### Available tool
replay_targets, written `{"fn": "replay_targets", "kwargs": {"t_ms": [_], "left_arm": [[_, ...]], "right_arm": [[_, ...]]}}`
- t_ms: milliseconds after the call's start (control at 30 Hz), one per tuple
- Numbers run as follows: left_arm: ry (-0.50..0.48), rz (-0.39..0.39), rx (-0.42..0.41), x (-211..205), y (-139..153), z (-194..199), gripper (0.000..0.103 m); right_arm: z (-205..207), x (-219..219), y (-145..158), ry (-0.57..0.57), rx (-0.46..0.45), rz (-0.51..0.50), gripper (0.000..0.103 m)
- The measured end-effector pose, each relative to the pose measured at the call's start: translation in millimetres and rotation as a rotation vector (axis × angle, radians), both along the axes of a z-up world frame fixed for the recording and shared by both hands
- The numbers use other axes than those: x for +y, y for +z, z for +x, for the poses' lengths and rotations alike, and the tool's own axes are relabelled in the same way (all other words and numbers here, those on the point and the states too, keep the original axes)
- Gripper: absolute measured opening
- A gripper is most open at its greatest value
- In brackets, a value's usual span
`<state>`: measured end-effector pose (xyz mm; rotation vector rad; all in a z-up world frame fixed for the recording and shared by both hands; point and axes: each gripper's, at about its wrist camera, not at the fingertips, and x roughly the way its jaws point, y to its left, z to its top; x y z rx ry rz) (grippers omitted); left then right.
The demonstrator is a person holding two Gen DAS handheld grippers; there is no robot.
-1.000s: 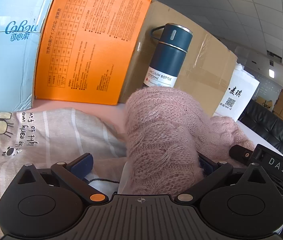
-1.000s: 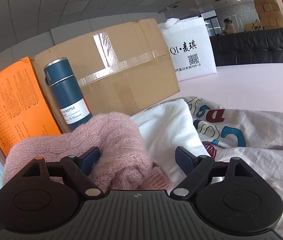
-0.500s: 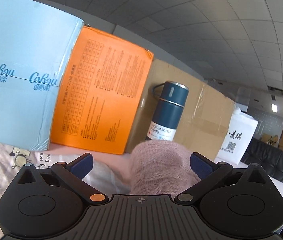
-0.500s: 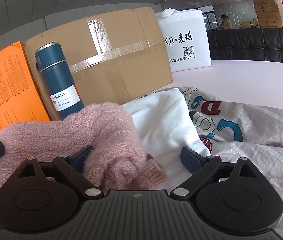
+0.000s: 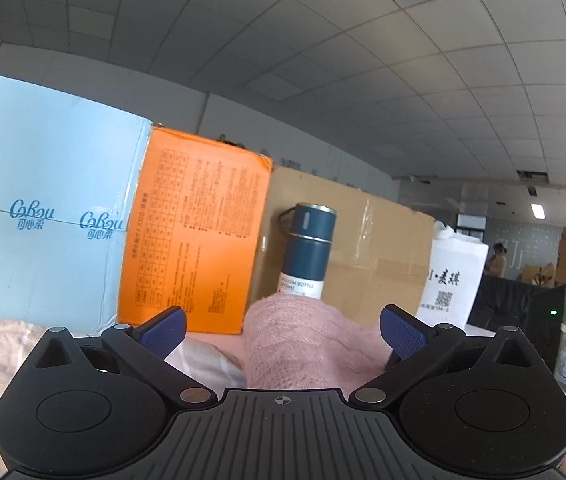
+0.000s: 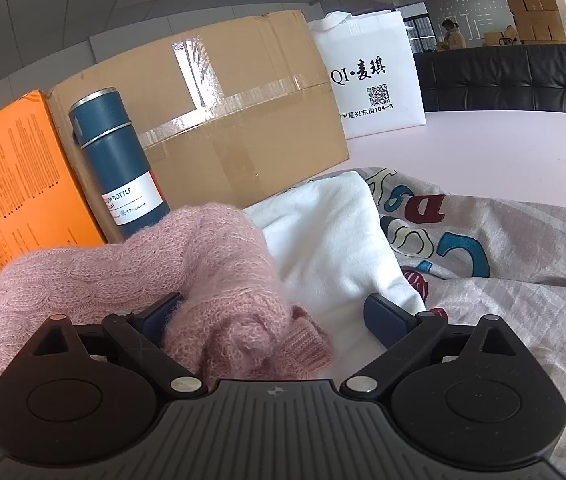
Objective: Fold clothes
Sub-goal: 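Open both grippers to set the cardigan down and pull them back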
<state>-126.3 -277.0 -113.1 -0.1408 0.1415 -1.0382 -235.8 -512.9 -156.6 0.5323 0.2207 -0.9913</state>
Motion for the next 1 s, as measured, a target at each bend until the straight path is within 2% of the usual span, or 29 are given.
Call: {"fn": "replay_targets", "kwargs": {"t_ms": [100, 167, 300, 400, 500, 567, 667, 733, 833, 900, 1000], "left_arm": [[-0.016, 0.064, 0.036, 22.7, 15.2, 1.4, 0.103], [-0.016, 0.085, 0.089, 40.6, 25.0, 6.4, 0.103], [-0.029, 0.094, 0.169, 68.1, 42.1, 19.9, 0.103], [-0.044, 0.112, 0.166, 72.4, 49.4, 29.8, 0.103], [-0.068, 0.097, 0.201, 78.0, 49.7, 41.9, 0.103], [-0.093, 0.098, 0.201, 83.7, 52.3, 51.0, 0.103], [-0.03, 0.095, 0.182, 91.8, 59.7, 57.3, 0.103], [-0.001, 0.101, 0.155, 96.4, 65.7, 58.4, 0.103], [-0.024, 0.128, 0.132, 97.5, 70.6, 60.9, 0.103], [-0.035, 0.164, 0.133, 94.0, 69.6, 65.6, 0.103], [-0.034, 0.224, 0.133, 86.8, 63.9, 74.9, 0.103]], "right_arm": [[0.4, -0.3, -0.2, 0.003, -0.001, 0.003, 0.098], [-0.3, -1.5, -0.8, 0.008, -0.011, 0.011, 0.1], [-3.1, -2.3, -1.8, 0.019, -0.043, 0.022, 0.103], [-7.9, 0.5, -1.5, 0.014, -0.076, 0.014, 0.103], [-15.5, 11.5, 1.5, -0.043, -0.104, -0.025, 0.103], [-21.6, 21.9, 5.2, -0.109, -0.116, -0.064, 0.103], [-31.3, 40.6, 10.9, -0.209, -0.117, -0.074, 0.103], [-35.3, 61.5, 17.5, -0.231, -0.117, -0.084, 0.103], [-37.5, 94.7, 31.0, -0.252, -0.111, -0.087, 0.103], [-33.6, 118.5, 45.2, -0.278, -0.077, -0.051, 0.103], [-28.6, 148.9, 61.3, -0.285, -0.017, 0.056, 0.103]]}}
